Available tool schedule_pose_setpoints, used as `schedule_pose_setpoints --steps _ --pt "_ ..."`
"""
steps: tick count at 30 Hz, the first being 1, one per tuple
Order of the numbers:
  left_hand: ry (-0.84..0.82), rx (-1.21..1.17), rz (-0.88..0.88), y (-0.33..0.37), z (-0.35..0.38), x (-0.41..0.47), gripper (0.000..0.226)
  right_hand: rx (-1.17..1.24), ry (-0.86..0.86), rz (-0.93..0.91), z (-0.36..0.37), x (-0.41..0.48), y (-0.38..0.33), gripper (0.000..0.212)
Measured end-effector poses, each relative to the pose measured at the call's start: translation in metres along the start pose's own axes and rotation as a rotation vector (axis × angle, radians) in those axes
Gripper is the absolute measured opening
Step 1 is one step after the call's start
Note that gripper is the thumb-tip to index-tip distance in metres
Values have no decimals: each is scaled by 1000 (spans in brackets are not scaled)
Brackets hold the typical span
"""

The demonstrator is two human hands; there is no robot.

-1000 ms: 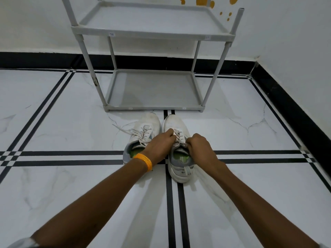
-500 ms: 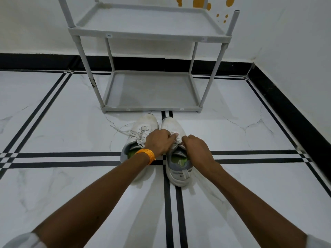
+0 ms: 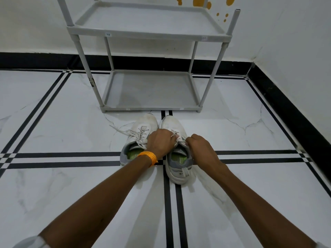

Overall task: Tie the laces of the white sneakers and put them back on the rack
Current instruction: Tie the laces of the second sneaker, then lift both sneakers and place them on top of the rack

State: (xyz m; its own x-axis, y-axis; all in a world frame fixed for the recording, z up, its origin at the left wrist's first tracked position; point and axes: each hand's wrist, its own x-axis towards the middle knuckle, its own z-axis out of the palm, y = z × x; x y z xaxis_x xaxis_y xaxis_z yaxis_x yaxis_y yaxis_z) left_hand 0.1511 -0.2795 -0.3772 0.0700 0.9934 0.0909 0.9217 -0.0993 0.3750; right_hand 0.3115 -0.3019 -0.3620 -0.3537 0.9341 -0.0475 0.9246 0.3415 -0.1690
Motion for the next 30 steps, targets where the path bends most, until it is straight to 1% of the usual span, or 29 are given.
schedule_pose_setpoints --steps 3,6,9,13,16,18,19,20,21,22,23,24,25,27,28,29,30 --pt "-11 -25 6 -3 -1 3 44 -5 20 3 1 0 1 32" --pt "-33 -72 -25 -6 0 5 42 21 38 27 5 3 -1 22" --pt "-84 -104 -62 -7 1 4 43 26 20 66 8 6 -2 16" --pt "-141 -117 -104 -8 2 8 41 34 5 93 8 9 -2 12" --pt "-168 -91 -78 -8 -2 4 43 44 9 102 8 9 0 13" --pt "-220 -116 -30 -11 -9 -2 38 135 32 161 7 7 0 22" --pt "-250 -180 7 -14 -15 -5 33 209 13 209 5 6 0 31" --pt "-269 -271 37 -19 -23 -9 27 304 -38 264 2 5 -1 41" --pt "-259 -354 48 -26 -34 -12 27 410 -100 313 -1 5 -2 54" --pt "-210 -406 43 -34 -45 -16 34 489 -144 346 -2 6 -3 63" --pt "-139 -405 25 -43 -56 -20 42 528 -168 369 -2 7 -3 66" --pt "-86 -344 -18 -58 -65 -22 50 543 -184 391 -2 9 -3 64" --pt "-95 -252 -88 -76 -71 -25 59 542 -212 414 0 11 -3 59" --pt "-276 -107 -276 -110 -75 -33 80 531 -289 443 5 13 -4 46" --pt "-375 -95 -360 -119 -73 -39 85 534 -319 451 7 13 -5 40" --pt "-424 -124 -410 -122 -68 -43 83 539 -330 451 9 14 -6 36" --pt "-420 -165 -432 -121 -61 -45 74 543 -324 440 12 15 -8 33"
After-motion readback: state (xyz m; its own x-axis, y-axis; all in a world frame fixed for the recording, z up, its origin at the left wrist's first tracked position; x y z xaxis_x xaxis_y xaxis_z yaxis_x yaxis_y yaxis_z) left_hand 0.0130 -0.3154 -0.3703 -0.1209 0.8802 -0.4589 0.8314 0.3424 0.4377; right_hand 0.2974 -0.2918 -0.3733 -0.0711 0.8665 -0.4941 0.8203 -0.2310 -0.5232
